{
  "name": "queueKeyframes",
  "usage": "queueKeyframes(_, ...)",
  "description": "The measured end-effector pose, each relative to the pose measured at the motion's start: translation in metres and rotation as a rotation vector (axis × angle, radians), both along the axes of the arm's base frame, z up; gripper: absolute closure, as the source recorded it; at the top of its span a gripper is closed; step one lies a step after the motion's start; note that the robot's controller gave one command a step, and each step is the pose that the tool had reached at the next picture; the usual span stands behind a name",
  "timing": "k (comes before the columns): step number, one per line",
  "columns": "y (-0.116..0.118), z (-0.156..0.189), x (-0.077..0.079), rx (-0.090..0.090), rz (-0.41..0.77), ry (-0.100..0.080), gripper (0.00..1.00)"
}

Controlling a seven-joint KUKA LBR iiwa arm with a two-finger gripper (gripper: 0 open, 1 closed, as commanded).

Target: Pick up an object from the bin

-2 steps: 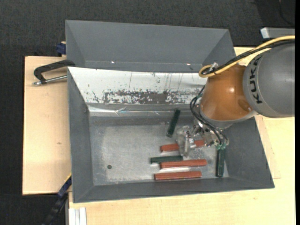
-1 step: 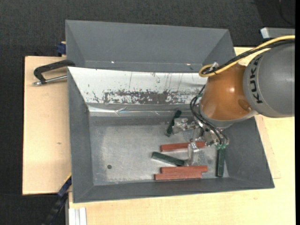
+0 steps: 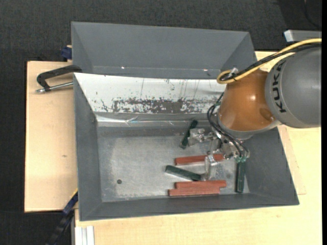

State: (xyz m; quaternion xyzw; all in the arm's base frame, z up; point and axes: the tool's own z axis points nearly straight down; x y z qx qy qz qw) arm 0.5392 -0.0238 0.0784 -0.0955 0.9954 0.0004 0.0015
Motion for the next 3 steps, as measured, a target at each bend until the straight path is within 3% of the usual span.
queueKeyframes(1, 0.033, -0.003, 0.005, 0.002, -0.083, -0.014, 1.0)
queueKeyframes(2, 0.033, -0.004, 0.005, 0.002, -0.083, -0.014, 1.0)
queueKeyframes(3, 0.04, -0.004, -0.024, 0.002, -0.062, -0.018, 0.0)
